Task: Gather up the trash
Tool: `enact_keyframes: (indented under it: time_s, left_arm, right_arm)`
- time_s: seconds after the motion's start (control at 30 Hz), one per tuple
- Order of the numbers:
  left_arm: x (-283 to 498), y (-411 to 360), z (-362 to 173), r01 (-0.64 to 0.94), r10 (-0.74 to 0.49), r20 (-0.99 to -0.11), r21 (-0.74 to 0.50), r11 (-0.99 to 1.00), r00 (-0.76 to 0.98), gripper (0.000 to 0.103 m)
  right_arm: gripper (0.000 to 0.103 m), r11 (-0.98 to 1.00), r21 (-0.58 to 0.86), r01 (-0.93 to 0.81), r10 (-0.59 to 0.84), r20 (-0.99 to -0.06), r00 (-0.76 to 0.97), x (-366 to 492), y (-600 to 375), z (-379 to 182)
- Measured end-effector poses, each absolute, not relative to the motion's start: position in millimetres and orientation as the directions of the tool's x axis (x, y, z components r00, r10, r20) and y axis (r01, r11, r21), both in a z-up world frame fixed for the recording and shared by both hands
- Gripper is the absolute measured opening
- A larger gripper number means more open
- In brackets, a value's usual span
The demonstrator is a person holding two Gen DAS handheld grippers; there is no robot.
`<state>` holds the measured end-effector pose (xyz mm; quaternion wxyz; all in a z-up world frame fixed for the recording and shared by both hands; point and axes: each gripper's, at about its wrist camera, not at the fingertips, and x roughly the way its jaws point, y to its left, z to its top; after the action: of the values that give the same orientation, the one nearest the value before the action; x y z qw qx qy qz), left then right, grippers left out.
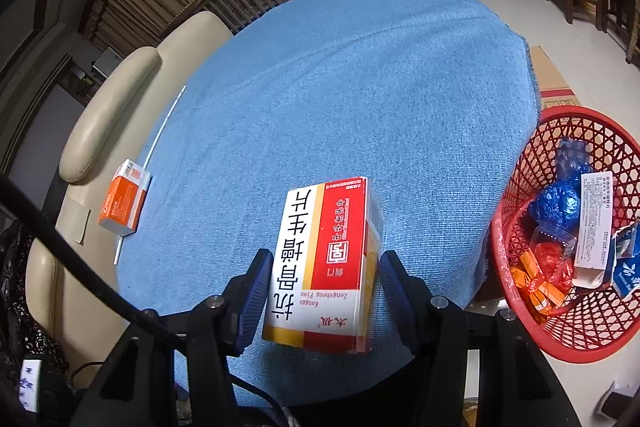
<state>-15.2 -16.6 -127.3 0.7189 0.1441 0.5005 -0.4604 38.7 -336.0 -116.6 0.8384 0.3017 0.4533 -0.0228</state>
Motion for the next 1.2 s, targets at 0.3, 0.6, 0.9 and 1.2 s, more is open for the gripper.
enact_keyframes:
  time_s: [0.3,0.6,0.9,1.2]
  left_arm:
    - [7.7,8.4,-52.4,0.787,-0.609,-0.762,-0.23,0.573,0.221,0.002]
    - [16.6,8.8,-87.7,0.759,-0.529,-0.834,-0.244,0.604,0.153,0.052]
    - [0.1,-16.6,-126.6,0.775,-0.438,-0.894,-0.206,0.597,0.099,0.063]
    - [-21.4,-25.6,-126.9,0.824,-0.428,-0.895,-0.146,0.547,0.126,0.005]
  right_arm:
    - [0.058,0.807,0.496,0.32,0.246,-0.775,0.582,40.0,-338.7,-118.3]
    - [0.062,0.784,0.52,0.34,0.282,-0.786,0.551,41.5,-344.4,-122.2]
    - [0.061,0.836,0.459,0.3,0.24,-0.798,0.552,41.5,-329.7,-117.2]
    - [0.054,0.852,0.438,0.288,0.202,-0.781,0.59,38.5,-326.2,-110.9]
